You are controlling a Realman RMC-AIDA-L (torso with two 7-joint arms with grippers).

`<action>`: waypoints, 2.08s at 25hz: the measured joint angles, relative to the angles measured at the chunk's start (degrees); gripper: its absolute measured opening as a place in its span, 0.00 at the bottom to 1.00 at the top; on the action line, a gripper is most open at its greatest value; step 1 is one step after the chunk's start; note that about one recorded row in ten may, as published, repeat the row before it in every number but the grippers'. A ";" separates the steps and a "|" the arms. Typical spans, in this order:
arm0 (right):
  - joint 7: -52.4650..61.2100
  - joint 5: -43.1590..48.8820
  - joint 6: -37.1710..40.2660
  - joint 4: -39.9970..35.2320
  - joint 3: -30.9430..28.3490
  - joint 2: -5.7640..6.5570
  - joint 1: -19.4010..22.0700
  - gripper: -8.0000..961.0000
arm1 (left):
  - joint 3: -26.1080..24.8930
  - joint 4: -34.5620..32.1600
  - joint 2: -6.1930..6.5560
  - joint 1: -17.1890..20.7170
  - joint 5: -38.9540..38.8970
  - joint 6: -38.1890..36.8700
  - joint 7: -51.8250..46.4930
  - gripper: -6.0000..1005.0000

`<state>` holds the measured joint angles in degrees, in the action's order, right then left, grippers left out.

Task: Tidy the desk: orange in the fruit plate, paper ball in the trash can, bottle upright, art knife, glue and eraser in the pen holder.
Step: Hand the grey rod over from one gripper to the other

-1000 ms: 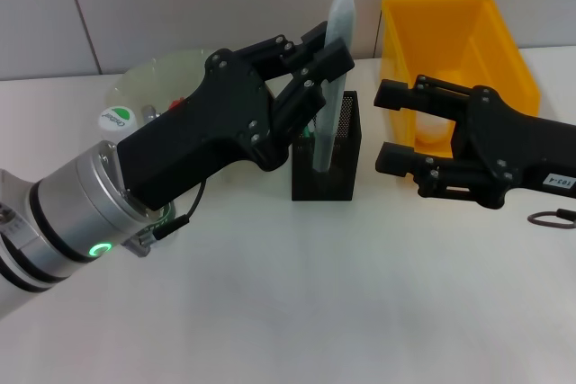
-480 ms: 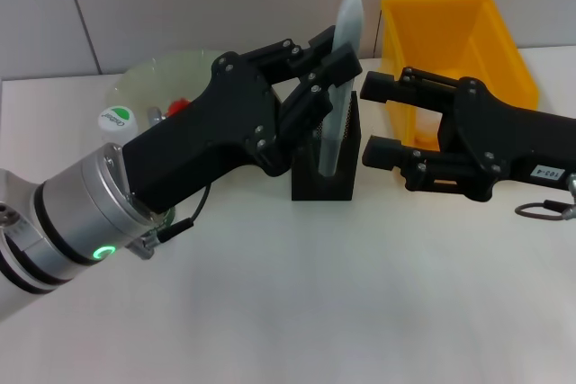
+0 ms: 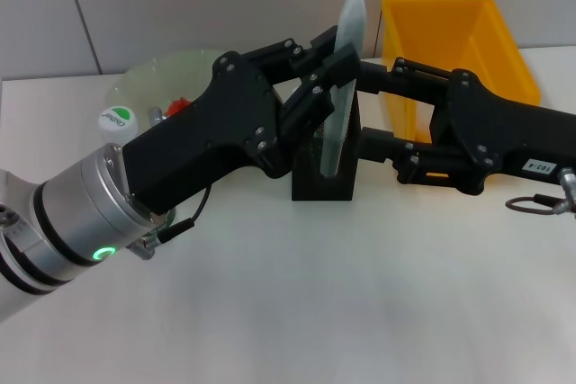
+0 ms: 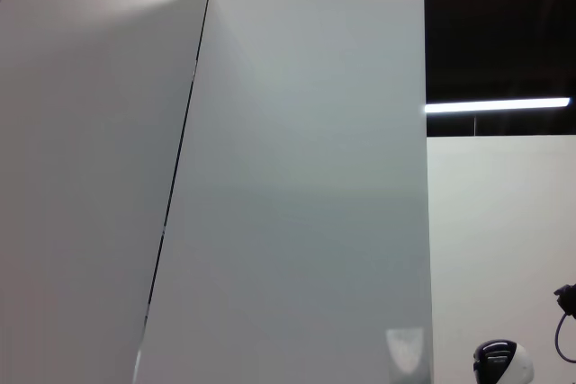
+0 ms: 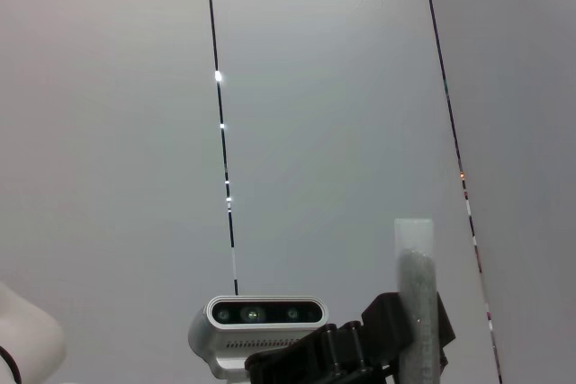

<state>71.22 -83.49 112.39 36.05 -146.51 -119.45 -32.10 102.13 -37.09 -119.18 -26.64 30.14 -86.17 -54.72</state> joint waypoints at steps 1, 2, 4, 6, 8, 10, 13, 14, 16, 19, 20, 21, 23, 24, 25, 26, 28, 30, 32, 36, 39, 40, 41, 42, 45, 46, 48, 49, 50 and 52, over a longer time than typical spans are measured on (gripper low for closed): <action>-0.01 -0.01 -0.03 -0.01 0.00 0.00 -0.01 0.81 | 0.00 0.00 0.00 0.01 0.00 -0.04 0.14 0.19; -0.01 -0.01 -0.04 -0.03 0.00 0.00 -0.04 0.81 | 0.00 -0.02 0.00 0.01 0.00 -0.04 0.26 0.19; -0.03 -0.01 -0.08 -0.21 0.00 0.00 -0.24 0.81 | 0.00 -0.11 0.00 0.01 0.00 -0.05 0.35 0.19; -0.09 -0.01 -0.22 -0.40 0.00 0.00 -0.38 0.81 | 0.01 -0.12 0.00 -0.05 0.00 -0.05 0.35 0.20; -0.12 -0.01 -0.44 -0.55 0.01 0.00 -0.47 0.81 | 0.04 -0.12 0.00 -0.18 0.00 -0.05 0.35 0.20; -0.25 -0.01 -0.81 -0.83 0.28 0.00 -0.59 0.81 | 0.07 -0.12 0.00 -0.31 0.00 -0.05 0.35 0.20; -0.43 -0.01 -1.23 -0.88 1.27 0.00 -0.71 0.81 | 0.08 -0.06 0.00 -0.38 0.00 -0.05 0.35 0.20; -0.51 -0.01 -1.49 -0.98 1.83 0.00 -0.83 0.81 | 0.08 -0.03 0.00 -0.42 0.00 -0.05 0.36 0.20; -0.55 -0.01 -1.53 -1.12 2.03 0.00 -0.92 0.81 | 0.09 -0.02 0.00 -0.43 0.00 -0.05 0.38 0.20; -0.79 -0.01 -1.56 -1.50 2.28 0.00 -1.15 0.81 | 0.09 0.00 0.00 -0.50 0.01 -0.05 0.40 0.21; -1.11 -0.10 -1.57 -1.53 2.30 0.00 -1.15 0.81 | 0.09 0.00 0.00 -0.51 0.00 -0.05 0.40 0.21; -1.11 -0.10 -1.57 -1.53 2.30 0.00 -1.15 0.78 | 0.09 0.00 0.00 -0.51 0.00 -0.05 0.40 0.21; -1.27 -0.24 -1.57 -1.55 2.31 0.00 -1.15 0.73 | 0.07 0.00 0.00 -0.52 0.01 -0.05 0.41 0.21; -1.45 -0.59 -1.52 -1.58 2.36 0.00 -1.14 0.71 | 0.02 0.00 0.00 -0.52 0.00 -0.04 0.41 0.21; -1.45 -0.59 -1.52 -1.58 2.36 0.00 -1.14 0.68 | 0.02 0.00 0.00 -0.52 0.00 -0.04 0.41 0.21; -1.45 -0.70 -1.44 -1.59 2.38 0.00 -1.14 0.66 | 0.00 0.03 0.00 -0.52 0.01 -0.04 0.41 0.21; -1.45 -0.72 -1.29 -1.60 2.38 0.00 -1.14 0.61 | -0.01 0.06 0.00 -0.52 0.00 -0.02 0.43 0.21; -1.45 -0.73 -1.23 -1.60 2.38 0.00 -1.16 0.58 | 0.02 0.08 0.00 -0.52 0.00 -0.01 0.50 0.22; -1.48 -0.77 -1.21 -1.60 2.38 0.00 -1.17 0.55 | 0.03 0.09 0.00 -0.52 0.00 -0.01 0.55 0.22; -1.51 -1.50 -1.39 -1.60 2.37 0.00 -1.16 0.48 | -0.04 0.10 0.00 -0.52 0.00 -0.01 0.68 0.22; -1.52 -2.11 -1.57 -1.60 2.37 0.01 -1.14 0.44 | 0.01 0.10 0.00 -0.52 0.00 0.04 1.07 0.22; -1.52 -2.11 -1.57 -1.60 2.37 0.01 -1.14 0.43 | 0.01 0.10 0.00 -0.52 0.00 0.04 1.07 0.22; -1.52 -2.14 -1.58 -1.60 2.37 0.01 -1.14 0.42 | 0.07 0.10 0.00 -0.53 0.01 0.08 1.20 0.22; -1.52 -2.16 -1.61 -1.60 2.37 0.00 -1.13 0.41 | 0.07 0.10 0.00 -0.53 0.01 0.08 1.20 0.22; -1.52 -2.16 -1.74 -1.60 2.37 0.00 -1.14 0.38 | 0.04 0.10 0.00 -0.58 0.01 0.08 1.20 0.23; -1.52 -2.16 -1.77 -1.60 2.38 0.00 -1.15 0.37 | 0.02 0.09 0.00 -0.58 0.01 0.07 1.20 0.23; -1.52 -2.18 -1.93 -1.60 2.73 0.00 -1.17 0.35 | -0.03 0.09 0.00 -0.60 0.01 0.04 1.20 0.23; -1.52 -2.21 -2.06 -1.60 2.96 0.01 -1.17 0.35 | -0.05 0.09 0.00 -0.60 0.00 0.02 1.20 0.23; -1.52 -2.21 -2.06 -1.60 2.96 0.01 -1.17 0.34 | -0.05 0.09 0.00 -0.60 0.00 0.01 1.20 0.23; -1.52 -2.24 -2.32 -1.60 3.40 0.00 -1.18 0.34 | -0.02 0.09 0.00 -0.61 0.01 0.00 1.20 0.23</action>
<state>69.70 -85.73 110.07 34.45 -143.12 -119.44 -33.29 102.11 -37.00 -119.18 -27.25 30.15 -86.17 -53.52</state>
